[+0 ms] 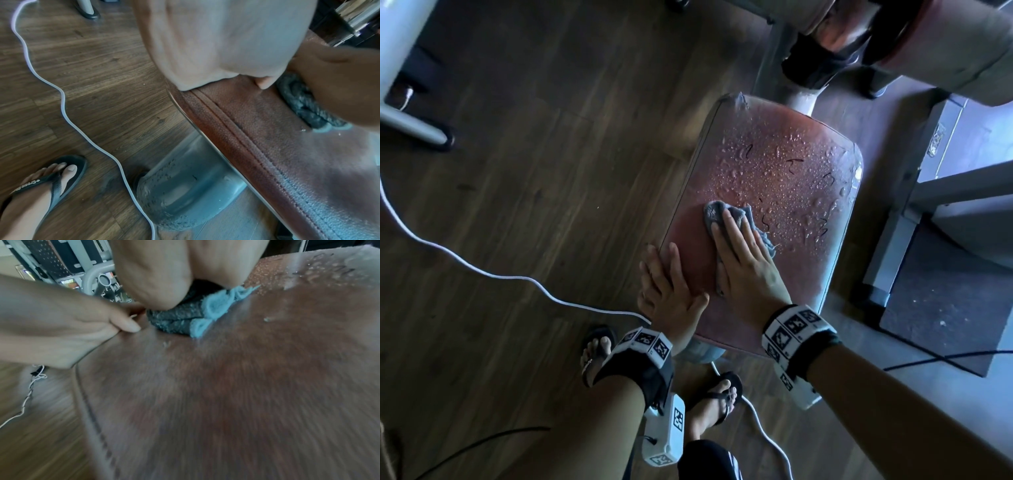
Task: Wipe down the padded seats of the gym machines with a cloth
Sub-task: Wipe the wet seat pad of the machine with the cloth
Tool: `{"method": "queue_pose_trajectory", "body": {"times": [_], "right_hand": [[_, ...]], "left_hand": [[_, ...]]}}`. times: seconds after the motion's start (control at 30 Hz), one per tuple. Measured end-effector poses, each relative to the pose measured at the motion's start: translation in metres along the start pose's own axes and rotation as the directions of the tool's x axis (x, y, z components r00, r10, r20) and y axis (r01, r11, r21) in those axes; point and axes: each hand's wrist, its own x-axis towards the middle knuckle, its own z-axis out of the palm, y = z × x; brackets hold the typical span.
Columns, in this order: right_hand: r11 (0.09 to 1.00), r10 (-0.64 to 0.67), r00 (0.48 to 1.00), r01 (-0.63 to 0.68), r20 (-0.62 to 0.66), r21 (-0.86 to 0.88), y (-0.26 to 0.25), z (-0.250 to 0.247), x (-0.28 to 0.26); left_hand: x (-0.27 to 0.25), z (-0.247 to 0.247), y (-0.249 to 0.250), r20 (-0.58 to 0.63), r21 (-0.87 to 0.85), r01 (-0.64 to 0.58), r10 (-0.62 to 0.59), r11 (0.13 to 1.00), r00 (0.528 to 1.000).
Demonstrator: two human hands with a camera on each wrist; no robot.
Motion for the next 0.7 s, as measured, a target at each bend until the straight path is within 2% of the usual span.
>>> {"method": "queue_pose_trajectory", "body": {"times": [0.17, 0.43, 0.57, 0.63, 0.7], "right_hand": [[0.997, 0.069, 0.997, -0.070, -0.021, -0.043, -0.002, 0.002, 0.023], [0.968, 0.249, 0.956, -0.251, -0.156, 0.006, 0.000, -0.005, 0.092], [0.946, 0.325, 0.937, -0.325, -0.126, 0.023, 0.006, -0.020, 0.129], [0.941, 0.337, 0.934, -0.336, -0.118, 0.027, 0.004, -0.022, 0.130], [0.959, 0.281, 0.949, -0.281, -0.140, 0.025, 0.002, -0.021, 0.118]], "left_hand": [[0.000, -0.004, 0.000, 0.049, -0.014, -0.024, 0.025, 1.000, 0.998], [0.000, -0.005, 0.001, 0.053, 0.020, -0.021, 0.020, 1.000, 0.998], [0.002, -0.002, -0.001, 0.032, -0.003, -0.014, 0.014, 1.000, 0.999], [0.002, -0.001, -0.002, 0.033, -0.009, -0.020, 0.020, 1.000, 0.999], [0.002, -0.002, -0.003, 0.050, -0.011, -0.027, 0.027, 1.000, 0.998]]}}
